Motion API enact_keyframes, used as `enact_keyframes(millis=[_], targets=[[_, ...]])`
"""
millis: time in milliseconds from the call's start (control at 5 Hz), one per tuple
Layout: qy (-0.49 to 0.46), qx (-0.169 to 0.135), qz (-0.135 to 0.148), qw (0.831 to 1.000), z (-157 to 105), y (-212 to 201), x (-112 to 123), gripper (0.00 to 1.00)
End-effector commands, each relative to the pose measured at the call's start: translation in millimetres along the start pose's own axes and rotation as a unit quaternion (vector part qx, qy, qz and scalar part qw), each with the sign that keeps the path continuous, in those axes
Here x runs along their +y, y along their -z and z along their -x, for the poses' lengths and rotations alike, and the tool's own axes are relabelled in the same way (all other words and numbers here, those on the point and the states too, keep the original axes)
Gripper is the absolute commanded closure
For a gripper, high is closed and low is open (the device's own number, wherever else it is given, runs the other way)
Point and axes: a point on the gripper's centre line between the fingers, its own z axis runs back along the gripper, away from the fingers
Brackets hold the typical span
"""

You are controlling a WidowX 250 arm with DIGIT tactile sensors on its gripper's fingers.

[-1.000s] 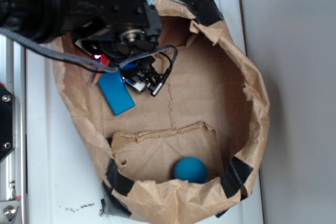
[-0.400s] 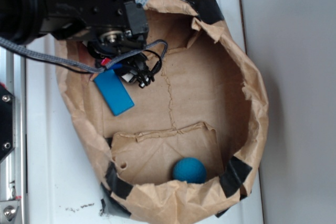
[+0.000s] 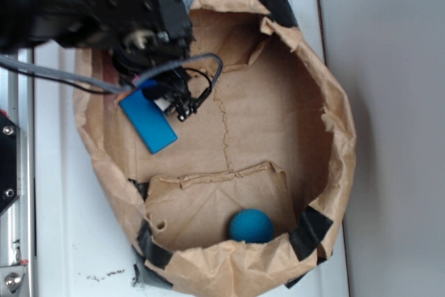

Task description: Grab the shell.

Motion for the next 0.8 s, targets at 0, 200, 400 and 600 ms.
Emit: enact_keyframes(millis=[0,200,400,600], targets=[[0.121,-0.101,0.091,0.983,-34.3,-89.0,-43.1,1.00],[0.148,-0.091,0.103,0.979,-38.0,-100.8,-46.7,1.00],[0.155,-0.103,0.105,0.977,-35.3,-106.7,-45.6,1.00],[0.158,-0.116,0.092,0.976,-33.1,-109.2,-44.6,0.67]])
